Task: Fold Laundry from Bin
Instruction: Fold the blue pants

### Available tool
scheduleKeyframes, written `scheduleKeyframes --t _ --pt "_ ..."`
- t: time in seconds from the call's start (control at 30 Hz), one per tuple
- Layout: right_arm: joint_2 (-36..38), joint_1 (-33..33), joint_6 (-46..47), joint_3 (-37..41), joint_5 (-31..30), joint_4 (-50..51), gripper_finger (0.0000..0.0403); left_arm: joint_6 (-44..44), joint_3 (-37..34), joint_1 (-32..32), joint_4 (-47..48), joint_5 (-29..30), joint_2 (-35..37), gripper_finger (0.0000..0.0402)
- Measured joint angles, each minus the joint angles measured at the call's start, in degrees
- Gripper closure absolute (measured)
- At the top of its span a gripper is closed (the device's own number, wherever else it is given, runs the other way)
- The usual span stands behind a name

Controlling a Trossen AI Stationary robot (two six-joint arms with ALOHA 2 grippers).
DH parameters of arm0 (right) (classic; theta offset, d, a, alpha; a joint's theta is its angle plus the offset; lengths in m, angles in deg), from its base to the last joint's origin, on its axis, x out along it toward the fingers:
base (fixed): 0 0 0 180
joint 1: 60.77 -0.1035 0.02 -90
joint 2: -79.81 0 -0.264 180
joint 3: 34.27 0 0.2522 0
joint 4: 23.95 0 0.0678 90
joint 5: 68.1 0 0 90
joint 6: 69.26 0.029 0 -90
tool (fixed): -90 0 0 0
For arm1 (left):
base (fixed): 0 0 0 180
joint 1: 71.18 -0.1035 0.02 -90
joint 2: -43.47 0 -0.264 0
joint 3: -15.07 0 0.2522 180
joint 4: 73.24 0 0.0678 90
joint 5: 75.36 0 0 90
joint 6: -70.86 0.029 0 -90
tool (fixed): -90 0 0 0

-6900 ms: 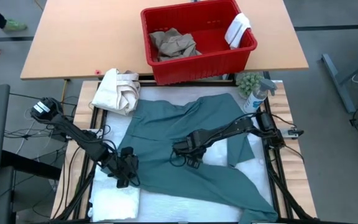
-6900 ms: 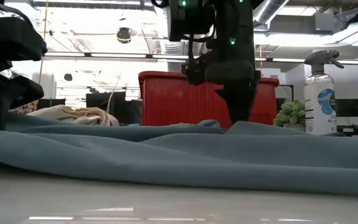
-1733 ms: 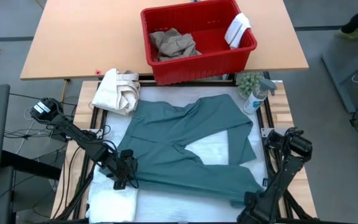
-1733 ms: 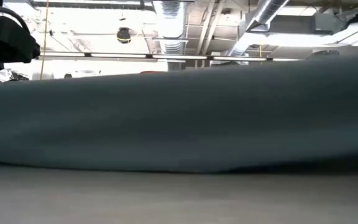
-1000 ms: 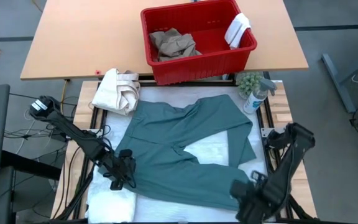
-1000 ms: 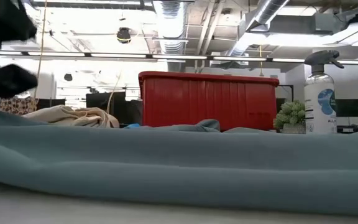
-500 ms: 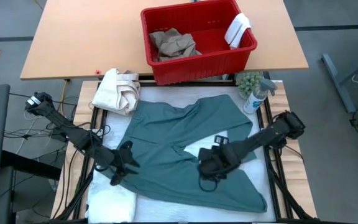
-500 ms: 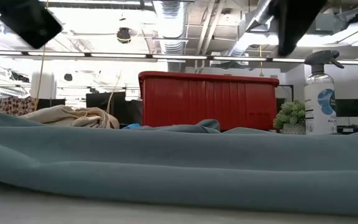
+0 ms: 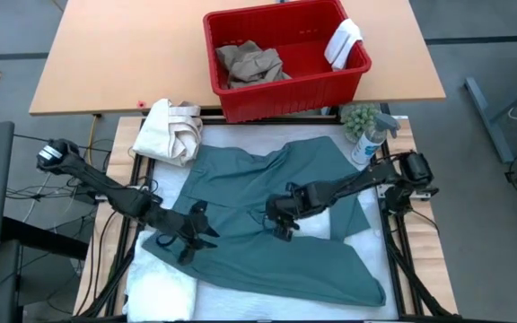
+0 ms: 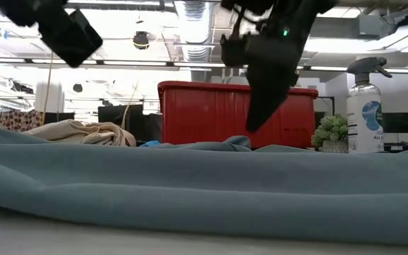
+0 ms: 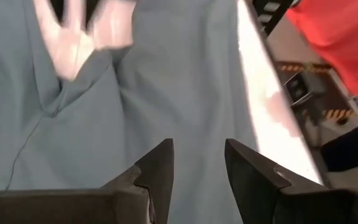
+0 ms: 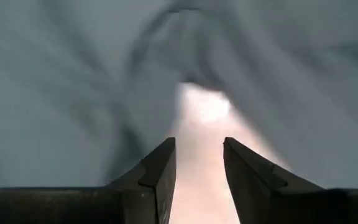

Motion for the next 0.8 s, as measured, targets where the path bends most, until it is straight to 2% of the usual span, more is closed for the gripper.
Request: scheduleKeyframes --t 0.1,0.2,0.37,0.47,0.57,0.73,0.8 --pt "0.0 3.4 -8.0 0.0 -1.3 3.3 0.0250 0.0 0.0 -0.3 0.1 2.1 -1.8 0.0269" --pt "0.2 7.0 -15.7 0.0 -0.1 5.0 0.0250 -1.0 0.0 -1.7 0.0 7.5 -1.6 0.0269" --pt "3.6 14.5 -25.4 -2.9 1.6 4.4 0.0254 -3.2 -0.1 -6.1 -5.3 18.9 3.1 0.0269" --pt "5.5 20.3 -29.3 -4.0 1.7 4.5 0.0255 -1.7 -0.1 -11.7 -5.8 23.8 5.8 0.0269" --pt "6.8 26.1 -30.4 -4.0 5.3 5.6 0.0252 -0.7 0.9 -19.6 -1.8 22.8 7.4 0.0269" --pt "8.3 33.1 -32.8 -4.1 15.5 9.2 0.0244 5.3 9.5 -33.6 8.4 8.3 4.1 0.0248" --pt "8.2 34.4 -35.6 -4.1 17.0 10.6 0.0241 9.2 13.8 -37.9 12.7 4.9 1.2 0.0233"
